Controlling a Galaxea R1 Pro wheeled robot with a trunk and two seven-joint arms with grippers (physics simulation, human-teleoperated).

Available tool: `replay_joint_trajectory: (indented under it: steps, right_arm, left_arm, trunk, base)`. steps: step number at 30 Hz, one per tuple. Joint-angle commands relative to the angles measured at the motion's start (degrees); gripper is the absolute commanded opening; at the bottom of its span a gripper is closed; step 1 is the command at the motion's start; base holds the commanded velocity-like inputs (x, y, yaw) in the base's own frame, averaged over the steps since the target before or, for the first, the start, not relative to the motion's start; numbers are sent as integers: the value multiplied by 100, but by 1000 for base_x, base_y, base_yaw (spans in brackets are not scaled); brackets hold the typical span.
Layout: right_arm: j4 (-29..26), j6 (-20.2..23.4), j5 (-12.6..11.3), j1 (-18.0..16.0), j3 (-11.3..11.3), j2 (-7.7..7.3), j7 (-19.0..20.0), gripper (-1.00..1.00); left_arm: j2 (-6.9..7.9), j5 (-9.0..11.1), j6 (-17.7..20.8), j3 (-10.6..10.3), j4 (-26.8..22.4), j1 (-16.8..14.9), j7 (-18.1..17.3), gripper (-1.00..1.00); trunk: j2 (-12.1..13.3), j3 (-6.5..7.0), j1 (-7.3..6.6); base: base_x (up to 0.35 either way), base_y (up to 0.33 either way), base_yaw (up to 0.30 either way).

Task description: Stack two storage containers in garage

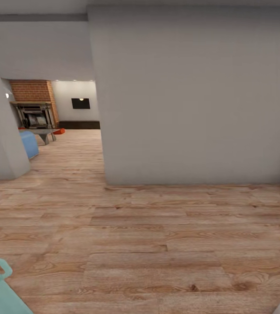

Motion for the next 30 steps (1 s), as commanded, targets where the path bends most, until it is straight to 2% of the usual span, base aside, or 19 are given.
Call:
replay_joint_trajectory:
  steps: [1, 10, 30]
  right_arm:
    - [17, -33, -42, -7, 42, 0, 15, 100]
    - [19, -54, -34, -4, 50, 19, 6, 100]
    - [19, -51, -38, -3, 48, 23, -4, 100]
  left_arm:
    - [-1, 10, -11, 21, -2, -1, 0, 100]
    - [-11, 17, 19, 47, 32, -1, -3, 100]
    - [-12, 20, 62, 37, 41, 0, -2, 100]
  trunk:
    - [-3, -5, 0]
    - [-3, -5, 0]
    - [-3, -5, 0]
  base:
    - [0, 0, 0]
    - [96, 0, 0]
    - [309, 0, 0]
